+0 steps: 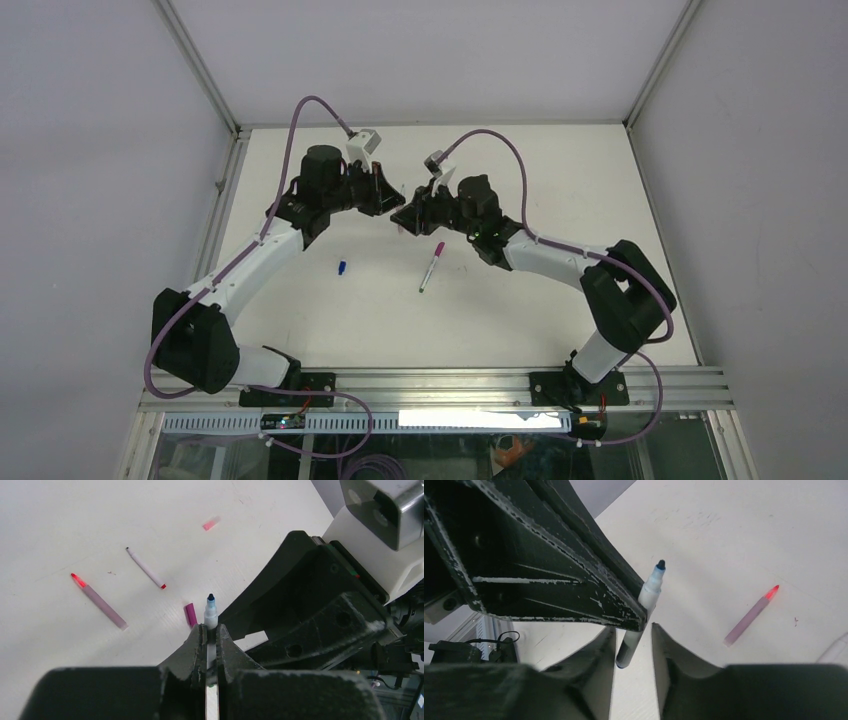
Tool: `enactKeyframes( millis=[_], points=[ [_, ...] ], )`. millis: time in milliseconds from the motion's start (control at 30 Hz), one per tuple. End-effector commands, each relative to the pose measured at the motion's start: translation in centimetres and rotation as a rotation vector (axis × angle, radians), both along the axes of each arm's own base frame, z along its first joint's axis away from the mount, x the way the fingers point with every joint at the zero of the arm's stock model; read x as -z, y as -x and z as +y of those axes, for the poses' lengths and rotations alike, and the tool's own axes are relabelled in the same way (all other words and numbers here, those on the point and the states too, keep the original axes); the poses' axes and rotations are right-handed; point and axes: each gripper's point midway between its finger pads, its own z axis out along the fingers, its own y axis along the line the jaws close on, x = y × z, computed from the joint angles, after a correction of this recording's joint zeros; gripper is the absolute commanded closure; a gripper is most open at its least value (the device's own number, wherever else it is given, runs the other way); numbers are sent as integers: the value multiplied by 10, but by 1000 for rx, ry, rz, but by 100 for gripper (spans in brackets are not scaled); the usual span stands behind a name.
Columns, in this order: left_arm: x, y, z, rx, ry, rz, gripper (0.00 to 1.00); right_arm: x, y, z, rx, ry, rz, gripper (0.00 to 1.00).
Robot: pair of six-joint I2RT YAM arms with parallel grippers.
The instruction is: Insert the pens into the pen caps
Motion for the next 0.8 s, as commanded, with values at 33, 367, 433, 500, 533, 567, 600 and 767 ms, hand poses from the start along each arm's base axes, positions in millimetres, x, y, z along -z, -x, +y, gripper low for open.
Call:
enactKeyframes(
  millis=[33,367,433,500,533,567,600,767],
  points=[
    [-21,4,-6,27,62,-57,100,-29,-9,12,-4,-63,-63,80],
    [-5,5,15,-48,-9,-36,100,-13,-2,4,2,14,-18,100],
    [-1,8,22,-72,-27,-33,87,-6,2,-2,1,52,-4,100],
    [2,13,28,-90,-48,-29,69,1,7,-11,5,101,8,100],
    [4,16,31,-96,-61,-24,63,6,7,-17,23,129,13,100],
    [6,19,33,-95,-71,-15,59,10,6,-23,40,159,15,100],
    [8,23,35,-85,-87,-11,57,17,6,-32,59,196,27,100],
    [13,39,53,-91,-181,29,54,28,0,-70,140,254,70,100]
  ],
)
